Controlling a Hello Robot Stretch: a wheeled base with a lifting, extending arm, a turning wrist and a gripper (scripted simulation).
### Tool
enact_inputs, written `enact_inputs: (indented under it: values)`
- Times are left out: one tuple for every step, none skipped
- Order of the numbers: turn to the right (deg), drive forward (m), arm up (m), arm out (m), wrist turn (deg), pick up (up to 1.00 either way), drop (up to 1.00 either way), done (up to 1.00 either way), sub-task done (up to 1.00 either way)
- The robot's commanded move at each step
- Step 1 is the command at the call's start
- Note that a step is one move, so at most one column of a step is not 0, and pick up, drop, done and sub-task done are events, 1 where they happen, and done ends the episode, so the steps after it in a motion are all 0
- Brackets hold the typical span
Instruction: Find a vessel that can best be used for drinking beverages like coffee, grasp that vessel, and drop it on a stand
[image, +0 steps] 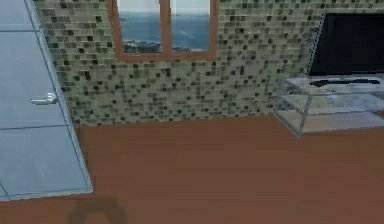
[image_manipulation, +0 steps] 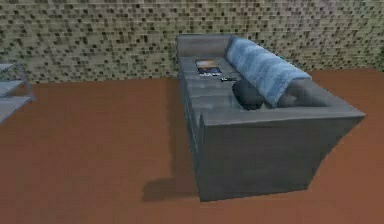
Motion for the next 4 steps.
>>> enact_inputs:
  values:
    - [-27.0, 0.00, 0.00, 0.00, 0.0, 0.00, 0.00, 0.00, 0.00]
    - [0.0, 0.05, 0.00, 0.00, 0.0, 0.00, 0.00, 0.00, 0.00]
    - [-12.0, 0.00, 0.00, 0.00, 0.0, 0.00, 0.00, 0.00, 0.00]
    - [-3.0, 0.00, 0.00, 0.00, 0.0, 0.00, 0.00, 0.00, 0.00]
